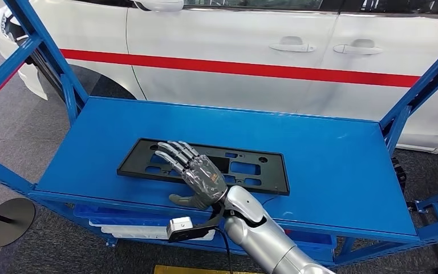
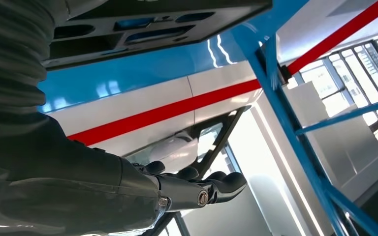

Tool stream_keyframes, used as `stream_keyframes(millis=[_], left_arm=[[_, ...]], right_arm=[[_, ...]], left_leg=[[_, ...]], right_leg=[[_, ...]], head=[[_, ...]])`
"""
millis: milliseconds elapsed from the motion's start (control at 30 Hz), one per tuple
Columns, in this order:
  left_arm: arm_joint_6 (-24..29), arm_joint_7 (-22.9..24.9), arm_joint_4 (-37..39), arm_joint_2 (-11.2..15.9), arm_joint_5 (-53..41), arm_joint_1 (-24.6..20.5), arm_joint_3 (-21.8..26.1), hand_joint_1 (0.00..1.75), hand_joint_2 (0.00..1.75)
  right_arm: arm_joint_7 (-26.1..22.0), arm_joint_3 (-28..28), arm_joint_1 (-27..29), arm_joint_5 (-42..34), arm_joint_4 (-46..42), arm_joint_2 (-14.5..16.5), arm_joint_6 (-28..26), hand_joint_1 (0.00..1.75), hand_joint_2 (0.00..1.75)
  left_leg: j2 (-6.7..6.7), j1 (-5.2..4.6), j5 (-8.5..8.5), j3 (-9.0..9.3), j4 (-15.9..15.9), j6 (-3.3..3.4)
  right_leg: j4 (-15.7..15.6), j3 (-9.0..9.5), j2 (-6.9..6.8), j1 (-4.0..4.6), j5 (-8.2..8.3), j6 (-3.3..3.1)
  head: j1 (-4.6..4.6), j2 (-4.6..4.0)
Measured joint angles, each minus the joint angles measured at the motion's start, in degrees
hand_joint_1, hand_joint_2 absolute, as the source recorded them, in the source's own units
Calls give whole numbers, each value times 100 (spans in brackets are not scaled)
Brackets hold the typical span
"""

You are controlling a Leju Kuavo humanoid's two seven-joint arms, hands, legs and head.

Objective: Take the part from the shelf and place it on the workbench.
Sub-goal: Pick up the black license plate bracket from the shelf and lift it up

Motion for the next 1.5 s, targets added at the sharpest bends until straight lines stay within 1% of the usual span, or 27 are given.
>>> stream_keyframes(millis=[233, 467, 567, 733, 900, 1233, 1367, 1500], left_arm=[[1, 0, 0, 0, 13, -8, -2, 0, 0], [-11, 0, 0, 2, -5, -33, -22, 0, 0], [-15, 0, 0, 2, 4, -37, -44, 0, 0], [-14, 0, 0, 1, 54, -38, -113, 0, 0], [-15, 0, 0, 0, 74, -36, -144, 0, 0], [3, -39, 0, 1, 109, -26, -157, 0, 0], [4, -52, 0, 1, 111, -27, -194, 0, 0], [10, -54, 0, 0, 142, -26, -255, 0, 0]], right_arm=[[17, 98, -152, 32, 310, 203, 70, 0, 175], [82, 104, -170, 61, 457, 243, 76, 0, 175], [224, 104, -171, 177, 510, 246, 43, 0, 175], [676, 104, -206, 671, 756, 271, -258, 0, 175], [714, 103, -230, 857, 1019, 302, -470, 0, 175], [733, 104, -223, 977, 1286, 337, -565, 0, 175], [892, 103, -202, 1193, 1352, 337, -740, 0, 175], [1180, 104, -190, 1597, 1448, 337, -1068, 0, 175]], left_leg=[[0, 0, 0, -2, 1, 0], [0, -1, 0, -1, 1, 0], [0, 0, 0, -1, 1, 0], [0, 0, -1, -1, 1, 0], [0, 0, -1, -1, 1, 0], [0, 0, -1, -1, 1, 0], [0, 0, -1, -1, 1, 0], [0, 0, -1, -1, 1, 0]], right_leg=[[-3, 0, -1, -1, 0, 0], [-3, 0, -1, -1, 0, 0], [-3, 0, -1, 0, 0, 0], [-3, 0, -1, 0, 0, 0], [-3, 0, -1, 0, 0, 0], [-4, 0, -1, 0, 0, 0], [-4, -1, -1, 0, 0, 0], [-4, -1, -1, 0, 0, 0]], head=[[0, 0], [0, 0], [0, 0], [0, 0], [0, 0], [0, 0], [0, 0], [0, 0]])
